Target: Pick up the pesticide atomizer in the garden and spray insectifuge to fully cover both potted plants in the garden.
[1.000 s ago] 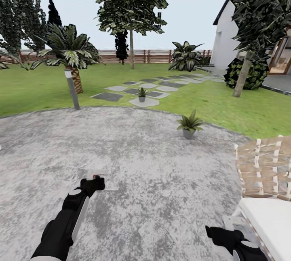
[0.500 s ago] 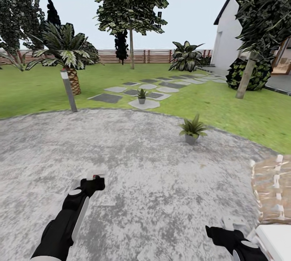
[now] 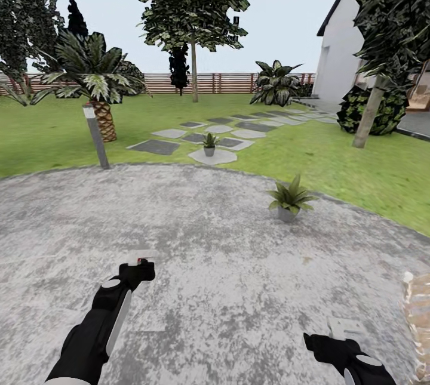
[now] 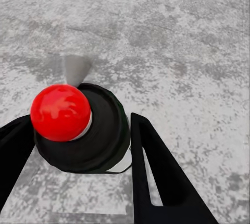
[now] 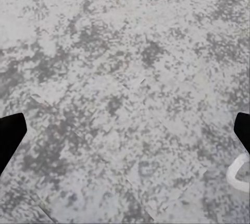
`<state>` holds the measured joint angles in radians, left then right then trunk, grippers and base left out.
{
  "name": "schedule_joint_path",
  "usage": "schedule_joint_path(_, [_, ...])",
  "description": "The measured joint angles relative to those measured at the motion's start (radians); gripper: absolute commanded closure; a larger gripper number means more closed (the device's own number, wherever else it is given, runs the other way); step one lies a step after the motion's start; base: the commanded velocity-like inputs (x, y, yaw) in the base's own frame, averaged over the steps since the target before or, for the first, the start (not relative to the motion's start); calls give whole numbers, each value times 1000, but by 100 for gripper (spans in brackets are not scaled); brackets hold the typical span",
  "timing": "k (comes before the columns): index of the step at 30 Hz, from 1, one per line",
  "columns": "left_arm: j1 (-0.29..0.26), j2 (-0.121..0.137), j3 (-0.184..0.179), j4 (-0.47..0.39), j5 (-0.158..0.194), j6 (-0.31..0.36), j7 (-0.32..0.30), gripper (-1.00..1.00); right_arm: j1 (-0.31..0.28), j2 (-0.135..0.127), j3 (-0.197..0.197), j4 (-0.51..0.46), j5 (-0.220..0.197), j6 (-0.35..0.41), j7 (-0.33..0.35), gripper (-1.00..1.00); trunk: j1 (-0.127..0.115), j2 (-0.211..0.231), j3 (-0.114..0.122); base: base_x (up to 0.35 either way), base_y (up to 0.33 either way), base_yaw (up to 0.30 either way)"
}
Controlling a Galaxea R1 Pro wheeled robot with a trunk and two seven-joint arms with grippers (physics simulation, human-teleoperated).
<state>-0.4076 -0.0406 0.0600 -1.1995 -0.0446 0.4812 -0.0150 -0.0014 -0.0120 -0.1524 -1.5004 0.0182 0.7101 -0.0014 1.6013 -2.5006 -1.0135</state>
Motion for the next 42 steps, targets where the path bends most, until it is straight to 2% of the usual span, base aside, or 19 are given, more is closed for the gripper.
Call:
schedule_joint_path(18, [0,0,0,0,0,0,0,100,0,1,0,0,1,0,0,-100,0,0,0,338,96,-14])
schedule_joint_path(32, [0,0,0,1,0,0,0,100,0,1,0,0,0,0,0,-100,0,0,14,338,112,-168])
schedule_joint_path(42, [0,0,0,1,0,0,0,100,0,0,0,0,0,0,0,-100,0,0,25,329,15,-150])
